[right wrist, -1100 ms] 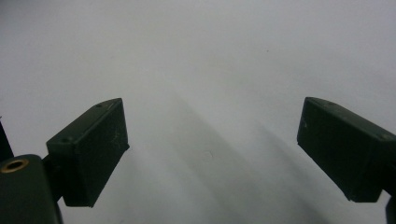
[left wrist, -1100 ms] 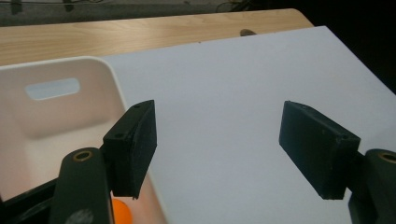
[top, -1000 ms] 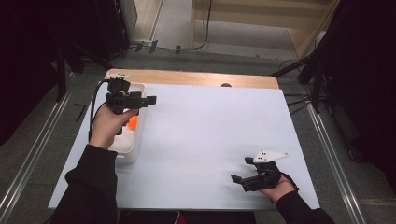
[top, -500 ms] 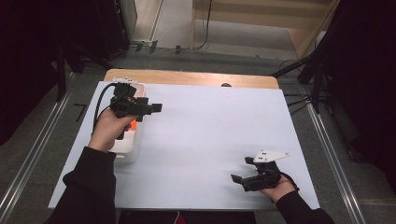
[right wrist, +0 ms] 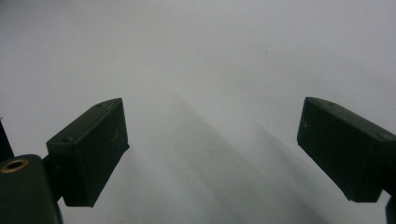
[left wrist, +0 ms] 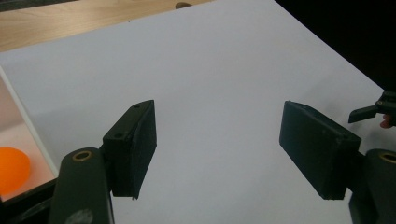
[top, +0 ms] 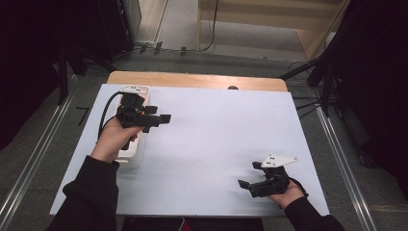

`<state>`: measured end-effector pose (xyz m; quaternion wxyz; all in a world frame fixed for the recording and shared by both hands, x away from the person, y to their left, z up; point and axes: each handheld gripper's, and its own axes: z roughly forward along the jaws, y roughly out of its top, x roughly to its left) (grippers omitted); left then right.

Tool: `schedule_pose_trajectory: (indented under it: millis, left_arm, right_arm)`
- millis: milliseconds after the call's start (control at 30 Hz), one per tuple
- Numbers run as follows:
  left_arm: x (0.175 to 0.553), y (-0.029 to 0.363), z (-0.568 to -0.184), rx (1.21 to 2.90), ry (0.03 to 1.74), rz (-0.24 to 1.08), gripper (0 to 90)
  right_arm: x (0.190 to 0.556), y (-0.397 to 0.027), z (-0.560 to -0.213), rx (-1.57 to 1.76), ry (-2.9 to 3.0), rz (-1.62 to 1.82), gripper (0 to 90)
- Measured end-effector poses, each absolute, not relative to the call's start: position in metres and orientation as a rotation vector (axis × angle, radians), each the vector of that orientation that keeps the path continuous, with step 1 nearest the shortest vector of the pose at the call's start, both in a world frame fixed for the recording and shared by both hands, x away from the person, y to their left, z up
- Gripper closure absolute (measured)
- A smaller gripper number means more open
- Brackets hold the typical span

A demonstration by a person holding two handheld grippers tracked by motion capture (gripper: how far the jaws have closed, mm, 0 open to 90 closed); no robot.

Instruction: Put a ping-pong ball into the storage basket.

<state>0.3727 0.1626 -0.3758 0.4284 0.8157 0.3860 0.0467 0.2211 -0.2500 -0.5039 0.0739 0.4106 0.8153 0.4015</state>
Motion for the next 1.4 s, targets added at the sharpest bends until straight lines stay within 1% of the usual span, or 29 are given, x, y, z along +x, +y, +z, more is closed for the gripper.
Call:
schedule_pose_trajectory:
  millis: [300, 467, 567, 733, 1200, 1400]
  left_arm:
    - [0.362, 0.162, -0.38, 2.035, 0.939, 0.097, 27.9]
    - [0.354, 0.159, -0.383, 2.055, 0.917, 0.115, 27.8]
    - [0.351, 0.157, -0.384, 2.065, 0.901, 0.119, 25.5]
    - [0.346, 0.156, -0.388, 2.059, 0.885, 0.098, 25.5]
    - [0.331, 0.152, -0.4, 2.061, 0.839, 0.113, 25.5]
    - [0.325, 0.153, -0.405, 2.057, 0.826, 0.101, 25.5]
  right_arm:
    - [0.221, -0.25, -0.503, 1.236, 2.441, 1.207, 7.3]
    - [0.221, -0.251, -0.503, 1.222, 2.441, 1.207, 7.4]
    - [0.221, -0.251, -0.503, 1.22, 2.439, 1.205, 7.3]
    - [0.221, -0.25, -0.503, 1.224, 2.439, 1.208, 7.3]
    - [0.222, -0.251, -0.503, 1.222, 2.439, 1.21, 7.3]
    - [0.221, -0.251, -0.503, 1.231, 2.433, 1.215, 7.3]
